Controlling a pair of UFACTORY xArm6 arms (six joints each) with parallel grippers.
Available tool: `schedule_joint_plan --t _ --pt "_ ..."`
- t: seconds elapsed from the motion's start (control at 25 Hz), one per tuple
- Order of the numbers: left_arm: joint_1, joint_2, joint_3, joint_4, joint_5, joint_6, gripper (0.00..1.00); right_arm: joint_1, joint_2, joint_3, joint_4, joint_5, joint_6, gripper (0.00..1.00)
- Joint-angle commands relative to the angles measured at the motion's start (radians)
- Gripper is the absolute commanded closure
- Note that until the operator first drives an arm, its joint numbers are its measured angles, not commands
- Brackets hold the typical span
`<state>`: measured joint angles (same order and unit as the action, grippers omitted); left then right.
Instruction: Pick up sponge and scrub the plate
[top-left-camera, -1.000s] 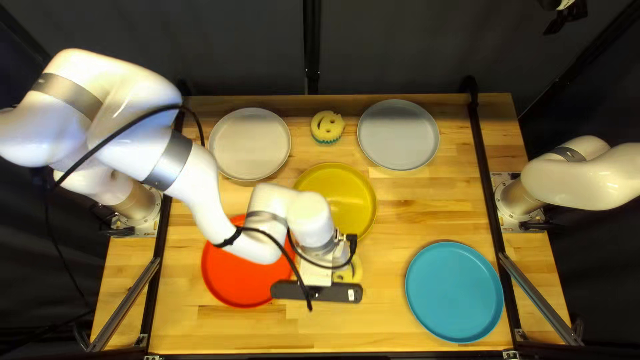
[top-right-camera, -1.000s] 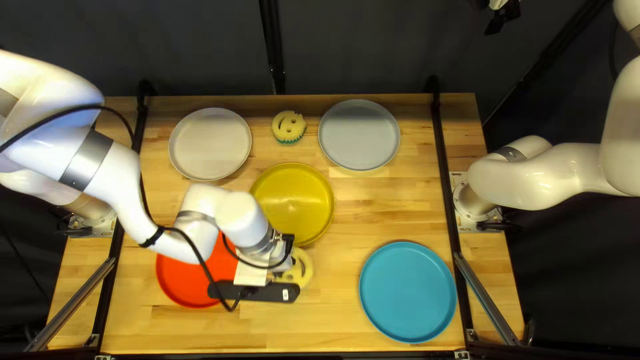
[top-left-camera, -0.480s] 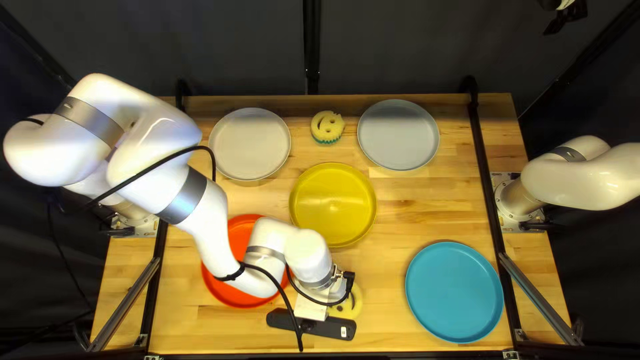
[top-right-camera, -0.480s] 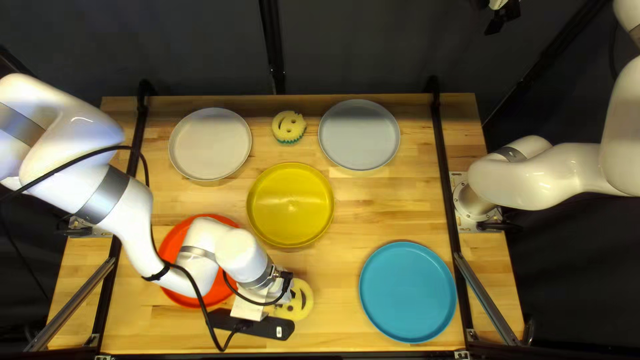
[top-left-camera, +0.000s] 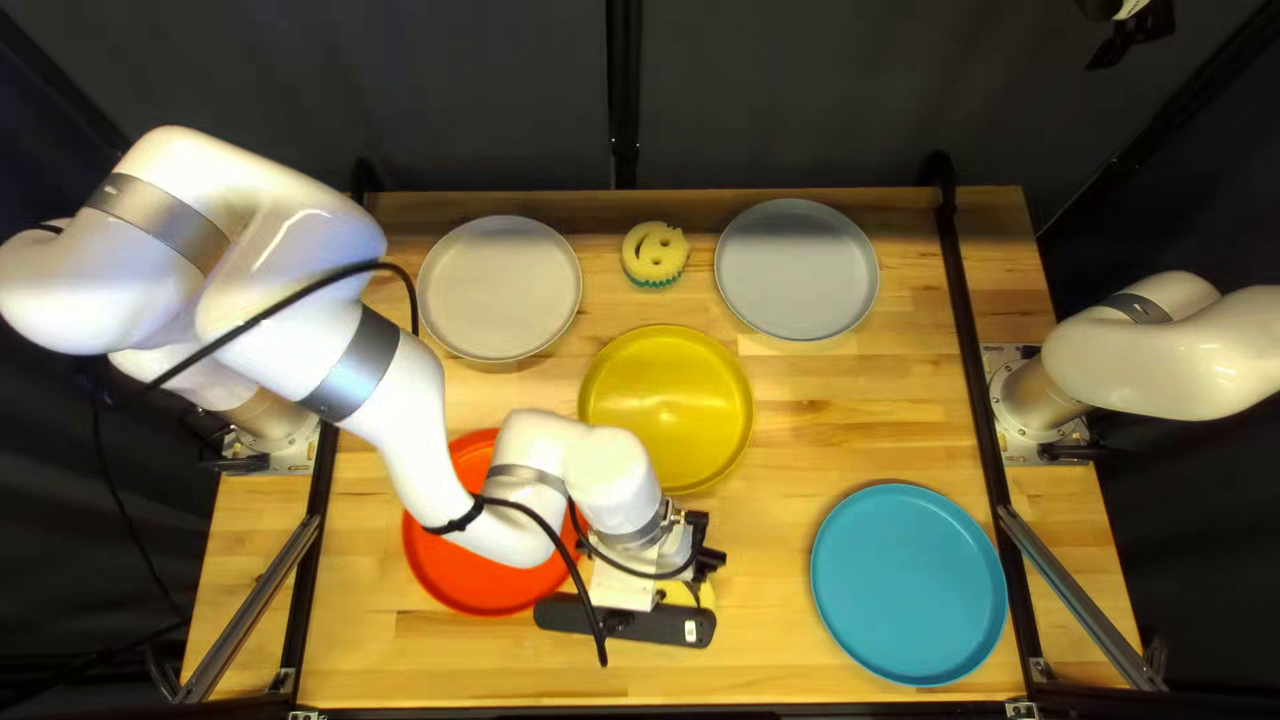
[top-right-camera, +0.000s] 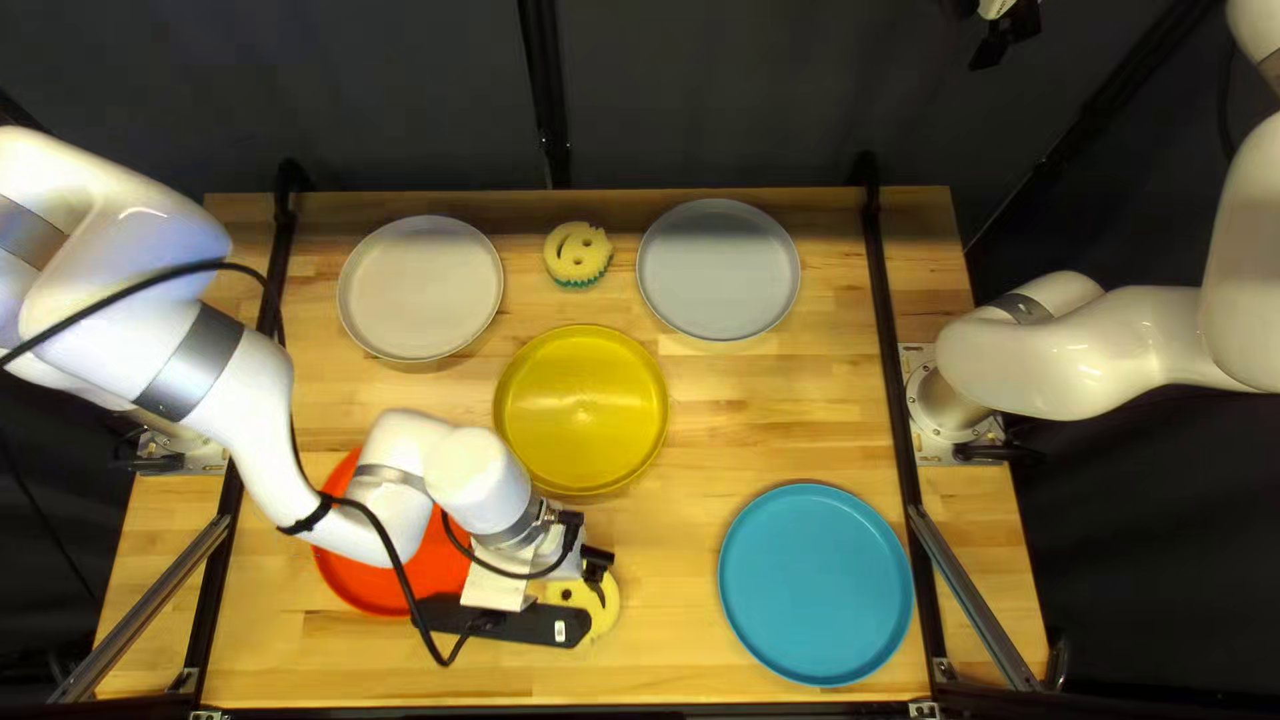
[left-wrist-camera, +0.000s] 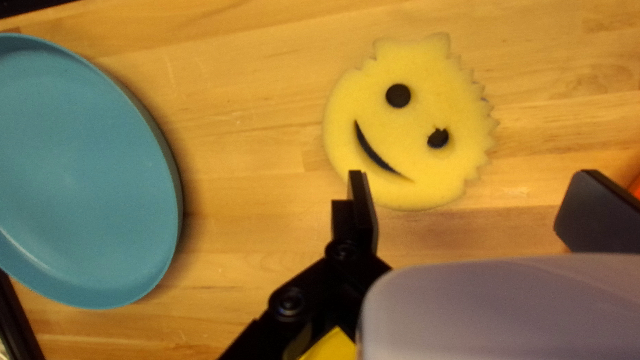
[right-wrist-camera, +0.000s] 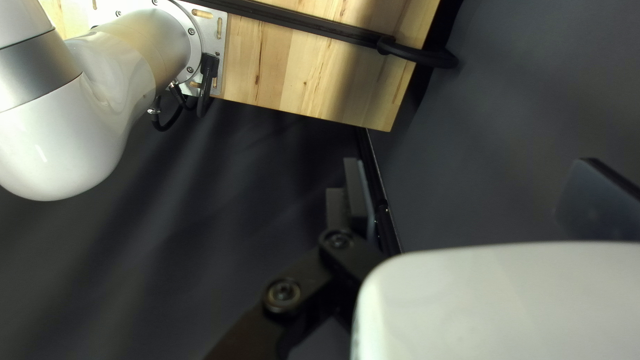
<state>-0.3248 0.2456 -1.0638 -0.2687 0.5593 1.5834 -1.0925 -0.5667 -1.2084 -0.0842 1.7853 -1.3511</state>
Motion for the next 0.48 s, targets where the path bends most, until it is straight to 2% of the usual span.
schedule_joint_plan --t 0.04,0.2,0.36,0.48 --pt "0.094 -0.092 0.068 0.010 0.041 0.027 0.00 0.000 0.000 0.000 0.000 0.000 0.000 0.00" --pt "0.157 -0.153 0.097 0.025 0.084 0.027 0.00 0.000 0.000 0.000 0.000 0.000 0.000 0.00" --pt "0.303 -0.285 0.189 0.005 0.153 0.099 0.00 0.000 0.000 0.000 0.000 0.000 0.000 0.00" --pt "0.408 -0.370 0.226 0.003 0.227 0.131 0.00 0.000 0.000 0.000 0.000 0.000 0.000 0.00"
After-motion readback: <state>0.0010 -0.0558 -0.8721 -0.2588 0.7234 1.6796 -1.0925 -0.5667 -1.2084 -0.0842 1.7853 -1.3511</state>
